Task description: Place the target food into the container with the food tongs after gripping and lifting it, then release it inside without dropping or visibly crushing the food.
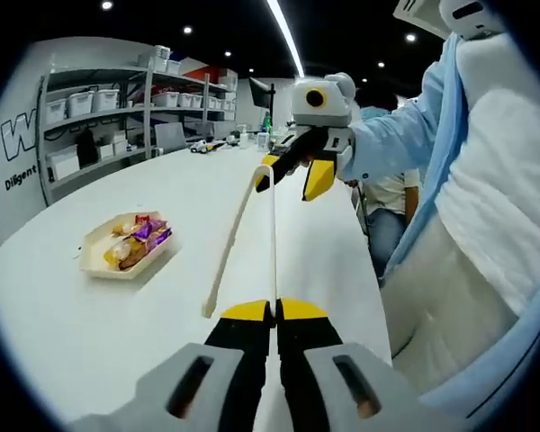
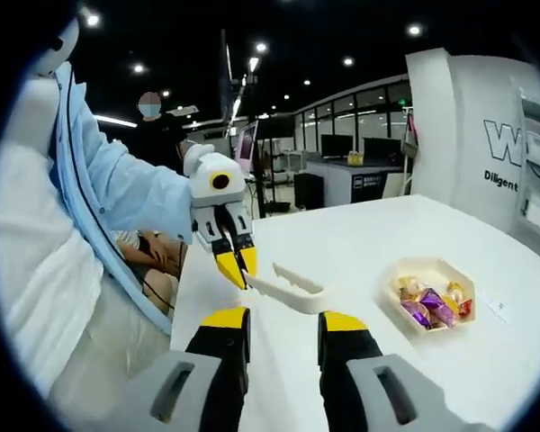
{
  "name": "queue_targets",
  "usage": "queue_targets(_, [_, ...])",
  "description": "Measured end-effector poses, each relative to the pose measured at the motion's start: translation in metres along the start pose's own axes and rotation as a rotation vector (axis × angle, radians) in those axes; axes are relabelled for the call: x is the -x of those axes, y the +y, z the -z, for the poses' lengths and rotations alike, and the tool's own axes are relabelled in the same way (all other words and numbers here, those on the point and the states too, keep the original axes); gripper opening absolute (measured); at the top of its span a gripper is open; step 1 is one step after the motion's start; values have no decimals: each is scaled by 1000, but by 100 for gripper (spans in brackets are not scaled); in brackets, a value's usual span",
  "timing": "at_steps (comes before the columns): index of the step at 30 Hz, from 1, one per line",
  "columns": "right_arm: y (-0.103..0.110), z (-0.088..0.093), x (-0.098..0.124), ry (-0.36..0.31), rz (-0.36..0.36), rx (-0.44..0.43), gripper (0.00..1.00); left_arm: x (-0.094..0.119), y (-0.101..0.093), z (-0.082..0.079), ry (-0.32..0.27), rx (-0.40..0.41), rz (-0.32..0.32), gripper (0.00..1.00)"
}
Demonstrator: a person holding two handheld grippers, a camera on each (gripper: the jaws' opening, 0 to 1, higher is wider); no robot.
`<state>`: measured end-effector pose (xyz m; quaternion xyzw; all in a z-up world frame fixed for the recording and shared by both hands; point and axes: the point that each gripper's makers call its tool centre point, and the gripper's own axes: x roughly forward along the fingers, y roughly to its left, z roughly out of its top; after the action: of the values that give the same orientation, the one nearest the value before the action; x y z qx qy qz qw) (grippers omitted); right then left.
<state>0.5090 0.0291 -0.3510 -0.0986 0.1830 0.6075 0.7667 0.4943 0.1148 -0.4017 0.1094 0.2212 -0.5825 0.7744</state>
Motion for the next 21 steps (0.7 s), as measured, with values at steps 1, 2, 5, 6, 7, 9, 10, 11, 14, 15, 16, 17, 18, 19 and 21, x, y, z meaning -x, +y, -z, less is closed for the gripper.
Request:
queue_targets(1, [-2,1,3,1,12,-1,24,-2,1,4,17,-4,3,0])
queue_targets(2, [-3,2,4,2,17,-5,24,-4,2,6,22,-7,4,0])
queue_targets(5, [-4,2,8,3,33,-6,23,-10,5,15,52,-10,11,0])
queue_targets(6, [-5,3,9,5,38,-9,23,-14,8,19,67,-9,12,0])
queue_targets(7, [-5,3,10,6,42,-12,23,-16,12,25,93,-16,3,0])
queue_targets(9, [-7,3,12,8,50,-12,23,-21,17,32,124,-20,-3,0])
queue_targets(10, [-6,4,13,9,51,-17,22,-24,21,35,133,-11,-11,0])
queue_targets(11, [-6,4,14,9,52,-18,22,-26,23,36,137,-8,-13,0])
queue_targets(14, [-6,5,15,14,58,-21,22,-33,26,43,167,-7,-14,0])
queue_targets(15, [-5,6,15,17,60,-24,22,-35,25,44,176,-16,-13,0])
queue_targets(16, [-5,6,15,17,60,-25,22,-39,25,47,192,-22,-11,0])
queue_targets(17, [-5,6,15,17,60,-26,22,-40,24,47,194,-23,-7,0])
queue_targets(18, [-4,6,15,16,60,-27,22,-44,22,48,202,-29,-2,0])
queue_targets(19, [-3,5,15,15,59,-27,22,-45,23,50,216,-40,-2,0])
queue_targets(21, [-3,4,15,13,59,-27,22,-50,22,52,231,-42,5,0])
